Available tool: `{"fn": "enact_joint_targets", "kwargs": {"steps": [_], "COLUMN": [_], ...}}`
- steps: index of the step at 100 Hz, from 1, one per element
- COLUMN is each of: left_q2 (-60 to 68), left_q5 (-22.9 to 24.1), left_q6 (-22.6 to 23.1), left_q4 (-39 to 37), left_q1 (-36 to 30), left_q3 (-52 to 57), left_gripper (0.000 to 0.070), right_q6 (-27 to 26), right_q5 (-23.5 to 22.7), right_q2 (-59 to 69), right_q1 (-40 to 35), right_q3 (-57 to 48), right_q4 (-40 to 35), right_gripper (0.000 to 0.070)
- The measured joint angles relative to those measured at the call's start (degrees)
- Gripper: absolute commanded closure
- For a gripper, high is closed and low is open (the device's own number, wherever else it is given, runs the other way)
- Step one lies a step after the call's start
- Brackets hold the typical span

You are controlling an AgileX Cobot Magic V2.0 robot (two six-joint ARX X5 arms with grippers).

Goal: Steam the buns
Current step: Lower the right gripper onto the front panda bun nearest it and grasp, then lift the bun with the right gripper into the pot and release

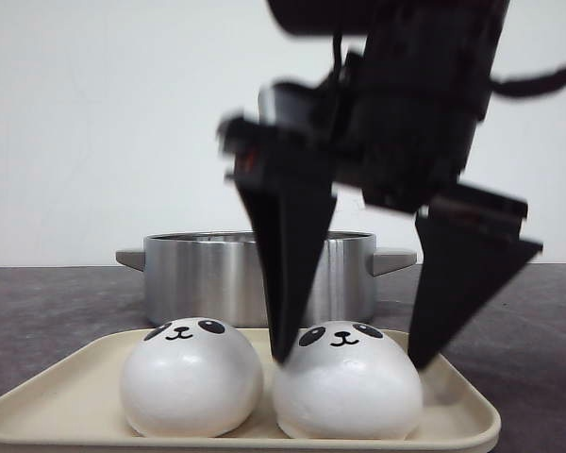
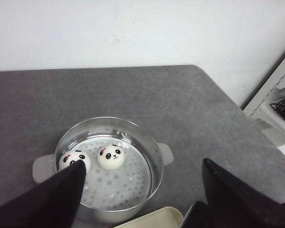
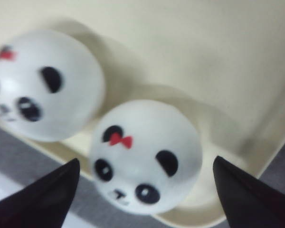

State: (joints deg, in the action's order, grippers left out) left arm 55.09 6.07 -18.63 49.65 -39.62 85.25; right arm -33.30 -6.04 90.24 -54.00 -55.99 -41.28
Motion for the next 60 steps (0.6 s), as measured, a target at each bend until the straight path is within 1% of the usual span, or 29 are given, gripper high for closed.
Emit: {"fn": "enact_joint_targets", "kwargs": {"steps": [6, 11, 15, 18, 20, 23, 24, 28, 35, 42, 51, 60], "left_q2": [0.0, 0.0, 0.0, 0.0, 0.0, 0.0, 0.0, 0.0, 0.0, 0.0, 0.0, 0.0], "left_q5": [0.0, 0.0, 0.0, 0.0, 0.0, 0.0, 0.0, 0.0, 0.0, 0.0, 0.0, 0.0], "left_q6": [0.0, 0.0, 0.0, 0.0, 0.0, 0.0, 0.0, 0.0, 0.0, 0.0, 0.0, 0.0], "left_q4": [0.3, 0.5, 0.7, 0.9, 0.9, 1.0, 1.0, 1.0, 1.0, 1.0, 1.0, 1.1], "left_q1": [0.0, 0.0, 0.0, 0.0, 0.0, 0.0, 0.0, 0.0, 0.0, 0.0, 0.0, 0.0], "left_q3": [0.0, 0.0, 0.0, 0.0, 0.0, 0.0, 0.0, 0.0, 0.0, 0.0, 0.0, 0.0], "left_gripper": [0.023, 0.023, 0.023, 0.023, 0.023, 0.023, 0.023, 0.023, 0.023, 0.023, 0.023, 0.023], "right_q6": [0.0, 0.0, 0.0, 0.0, 0.0, 0.0, 0.0, 0.0, 0.1, 0.2, 0.4, 0.5], "right_q5": [0.0, 0.0, 0.0, 0.0, 0.0, 0.1, 0.2, 0.4, 1.5, 1.6, 1.6, 2.0], "right_q2": [1.0, 1.4, 1.6, 1.7, 1.7, 1.7, 1.7, 1.7, 1.7, 1.7, 0.5, -3.4], "right_q1": [0.0, 0.0, 0.0, 0.0, 0.0, 0.0, 0.0, -0.1, -0.3, -0.4, -0.6, -1.3], "right_q3": [0.0, 0.0, 0.0, 0.0, 0.0, 0.0, 0.0, 0.0, 0.0, -0.1, -0.5, -2.8], "right_q4": [0.1, 0.2, 0.2, 0.3, 0.4, 0.5, 0.6, 1.1, 2.1, 2.3, 0.4, -2.4], "right_gripper": [0.0226, 0.03, 0.0379, 0.0461, 0.0538, 0.0678, 0.07, 0.0687, 0.0688, 0.0688, 0.0688, 0.0689]}}
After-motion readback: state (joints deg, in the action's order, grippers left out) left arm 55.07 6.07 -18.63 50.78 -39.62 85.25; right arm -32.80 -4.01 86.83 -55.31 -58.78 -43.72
